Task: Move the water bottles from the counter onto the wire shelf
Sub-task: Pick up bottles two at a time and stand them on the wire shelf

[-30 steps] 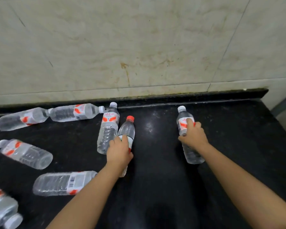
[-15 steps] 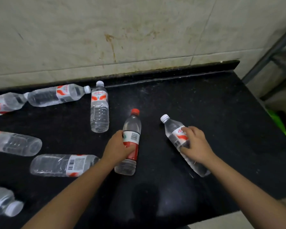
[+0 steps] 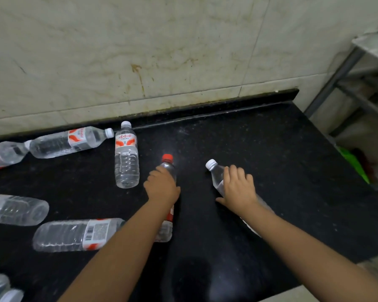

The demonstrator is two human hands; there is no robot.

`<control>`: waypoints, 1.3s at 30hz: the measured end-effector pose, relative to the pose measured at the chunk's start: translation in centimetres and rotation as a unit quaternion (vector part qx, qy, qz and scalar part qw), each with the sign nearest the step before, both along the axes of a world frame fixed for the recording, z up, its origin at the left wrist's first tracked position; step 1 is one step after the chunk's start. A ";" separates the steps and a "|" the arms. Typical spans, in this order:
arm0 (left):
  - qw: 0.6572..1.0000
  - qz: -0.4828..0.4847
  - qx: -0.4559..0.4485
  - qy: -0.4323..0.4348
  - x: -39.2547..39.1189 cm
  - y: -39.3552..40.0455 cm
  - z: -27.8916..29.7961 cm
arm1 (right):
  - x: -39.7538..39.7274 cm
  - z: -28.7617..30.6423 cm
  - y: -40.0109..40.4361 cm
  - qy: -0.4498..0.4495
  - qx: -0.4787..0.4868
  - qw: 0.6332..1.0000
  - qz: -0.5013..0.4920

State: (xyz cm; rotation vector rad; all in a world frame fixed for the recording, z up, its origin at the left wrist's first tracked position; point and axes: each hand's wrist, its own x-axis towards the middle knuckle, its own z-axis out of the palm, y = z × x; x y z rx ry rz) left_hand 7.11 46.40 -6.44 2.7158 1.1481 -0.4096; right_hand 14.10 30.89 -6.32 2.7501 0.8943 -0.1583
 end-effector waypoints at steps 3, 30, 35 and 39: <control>1.000 0.002 0.004 0.003 0.0 0.0 0.0 | 0.5 -0.2 0.6 -0.002 0.012 1.000 -0.010; 0.865 -0.251 0.149 -0.409 9.2 -26.8 17.6 | 5.7 19.3 -27.8 -0.163 0.459 0.871 -0.064; 0.799 -0.278 0.178 -0.503 13.7 -36.7 22.3 | 10.1 24.6 -38.7 -0.204 0.502 0.840 -0.033; 0.772 -0.286 0.205 -0.529 17.2 -41.6 24.9 | 14.3 27.6 -45.9 -0.217 0.530 0.820 -0.020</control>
